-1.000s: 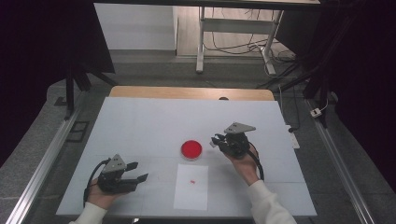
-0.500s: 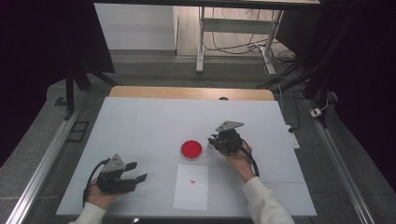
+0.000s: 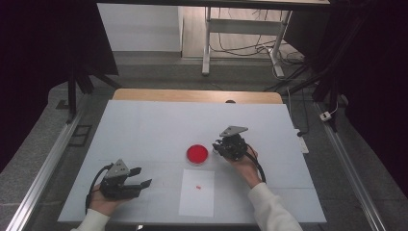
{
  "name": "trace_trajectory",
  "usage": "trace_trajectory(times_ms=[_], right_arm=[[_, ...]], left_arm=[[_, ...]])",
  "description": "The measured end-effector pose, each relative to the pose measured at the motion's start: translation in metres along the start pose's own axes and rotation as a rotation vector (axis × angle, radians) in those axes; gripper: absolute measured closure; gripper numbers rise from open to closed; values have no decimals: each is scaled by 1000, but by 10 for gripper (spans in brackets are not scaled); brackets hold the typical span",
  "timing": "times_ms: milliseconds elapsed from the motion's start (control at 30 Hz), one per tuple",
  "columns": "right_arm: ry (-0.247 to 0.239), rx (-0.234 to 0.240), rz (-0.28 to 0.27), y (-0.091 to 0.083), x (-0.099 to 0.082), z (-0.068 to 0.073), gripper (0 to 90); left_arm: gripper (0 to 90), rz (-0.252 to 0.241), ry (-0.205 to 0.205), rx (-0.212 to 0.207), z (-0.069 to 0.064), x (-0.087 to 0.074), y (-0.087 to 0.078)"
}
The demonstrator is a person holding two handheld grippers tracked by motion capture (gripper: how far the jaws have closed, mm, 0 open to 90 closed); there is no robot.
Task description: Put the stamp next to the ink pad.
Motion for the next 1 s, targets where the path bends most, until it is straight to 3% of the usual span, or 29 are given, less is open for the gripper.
trace_trajectory(times_ms=[167,567,833,1000], right_arm=[[0,-5,-1,0,0,0,740],[38,6,-85,-12,3,-4,495],[39,-6,-139,-26,3,-4,445],[8,-14,-162,-37,-3,0,436]], left_arm=[[368,-1,0,0,0,0,0],[362,-2,-2,3,1,0,-1],[363,-15,-7,13,2,0,-2],[362,-23,-5,19,3,0,-3]])
Point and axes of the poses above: each handheld gripper's, and its own axes: y roughly forward along the jaws, x roughly out of its top, z roughly to its left, the point moved 7 cm from there along y, roughly forward along the jaws, and after that the axes turned 12 degrees about z, right-handed, at the moved point
